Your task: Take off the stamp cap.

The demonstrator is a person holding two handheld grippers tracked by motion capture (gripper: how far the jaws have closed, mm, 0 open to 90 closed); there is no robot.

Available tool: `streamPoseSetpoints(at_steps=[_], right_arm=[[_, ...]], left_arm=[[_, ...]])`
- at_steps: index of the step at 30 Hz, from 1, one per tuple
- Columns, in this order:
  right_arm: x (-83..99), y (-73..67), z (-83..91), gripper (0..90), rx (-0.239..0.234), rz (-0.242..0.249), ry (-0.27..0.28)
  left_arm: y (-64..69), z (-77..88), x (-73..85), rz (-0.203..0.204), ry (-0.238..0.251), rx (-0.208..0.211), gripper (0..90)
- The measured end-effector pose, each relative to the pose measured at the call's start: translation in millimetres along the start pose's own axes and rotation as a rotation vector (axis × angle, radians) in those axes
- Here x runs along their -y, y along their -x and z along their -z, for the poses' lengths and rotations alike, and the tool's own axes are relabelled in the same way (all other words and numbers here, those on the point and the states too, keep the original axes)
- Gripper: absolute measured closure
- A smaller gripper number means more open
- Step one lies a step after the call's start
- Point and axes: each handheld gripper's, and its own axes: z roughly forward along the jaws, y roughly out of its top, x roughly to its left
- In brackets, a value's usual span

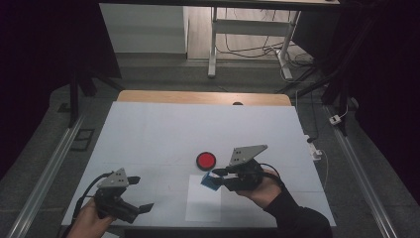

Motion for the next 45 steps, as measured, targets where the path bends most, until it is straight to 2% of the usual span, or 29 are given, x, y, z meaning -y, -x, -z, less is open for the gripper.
streamPoseSetpoints(at_steps=[6,10,16,21,24,33,40,45], right_arm=[[-0.7,0.1,1.5,70.3,-0.004,0.014,0.005],[-1.4,0.1,2.2,70.3,-0.005,0.021,0.001],[-2.6,0.2,3.2,70.3,-0.009,0.026,0.004],[-3.3,-0.3,3.2,70.3,-0.015,0.036,-0.002],[-3.5,0.0,3.0,70.3,-0.019,0.038,-0.001],[-6.2,0.0,3.4,70.3,-0.030,0.047,0.000],[-7.5,-0.7,3.7,70.3,-0.037,0.050,0.006],[-8.6,-0.8,4.4,70.3,-0.036,0.057,0.002]], left_arm=[[0.8,-7.9,-10.9,-0.007,0.012,0.003,0.0],[4.9,-13.2,-20.3,-0.029,0.017,0.001,0.0],[12.9,-24.4,-33.1,-0.064,0.000,0.030,0.0],[15.6,-34.7,-38.7,-0.069,-0.008,0.051,0.1],[16.5,-38.2,-40.4,-0.076,-0.010,0.049,0.1],[16.7,-46.9,-53.5,-0.093,0.030,0.069,0.3],[17.5,-59.4,-64.5,-0.129,0.025,0.077,0.6],[19.9,-67.5,-72.2,-0.152,0.037,0.101,0.7]])
